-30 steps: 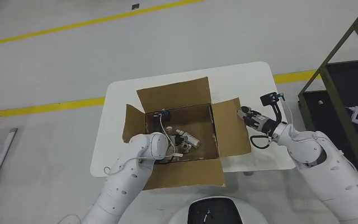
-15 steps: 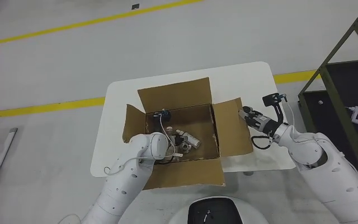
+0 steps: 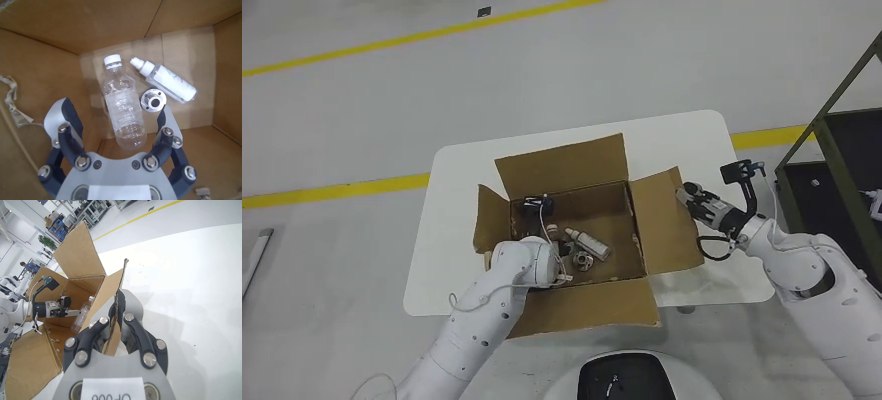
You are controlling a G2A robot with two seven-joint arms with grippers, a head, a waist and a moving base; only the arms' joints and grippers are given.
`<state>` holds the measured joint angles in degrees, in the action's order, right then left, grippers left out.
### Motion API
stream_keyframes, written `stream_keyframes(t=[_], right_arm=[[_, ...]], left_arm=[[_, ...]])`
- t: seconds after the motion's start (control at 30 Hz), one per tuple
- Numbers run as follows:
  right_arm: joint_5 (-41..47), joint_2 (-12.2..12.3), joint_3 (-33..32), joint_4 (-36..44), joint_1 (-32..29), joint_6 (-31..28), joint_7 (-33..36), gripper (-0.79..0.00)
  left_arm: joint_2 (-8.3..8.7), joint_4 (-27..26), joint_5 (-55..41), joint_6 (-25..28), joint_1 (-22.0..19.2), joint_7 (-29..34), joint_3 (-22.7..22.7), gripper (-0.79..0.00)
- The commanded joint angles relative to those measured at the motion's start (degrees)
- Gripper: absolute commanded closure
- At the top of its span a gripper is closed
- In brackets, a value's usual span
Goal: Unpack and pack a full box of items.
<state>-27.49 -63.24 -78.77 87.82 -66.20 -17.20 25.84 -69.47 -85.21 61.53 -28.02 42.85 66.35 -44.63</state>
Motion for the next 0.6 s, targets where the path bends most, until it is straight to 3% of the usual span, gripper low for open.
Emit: stream_keyframes(t=[0.0,0.57], right_arm=[[0.02,-0.02,0.10,0.04,0.01,0.02,0.02,0.000],[0.21,-0.09,0.49,0.07,-0.21,-0.03,0.14,0.000]], left_arm=[[-0.49,1.23,0.16,-0.15,-0.52,0.60,0.70,-0.785],[-4.17,11.50,3.86,1.06,-2.25,-1.15,4.87,-0.785]])
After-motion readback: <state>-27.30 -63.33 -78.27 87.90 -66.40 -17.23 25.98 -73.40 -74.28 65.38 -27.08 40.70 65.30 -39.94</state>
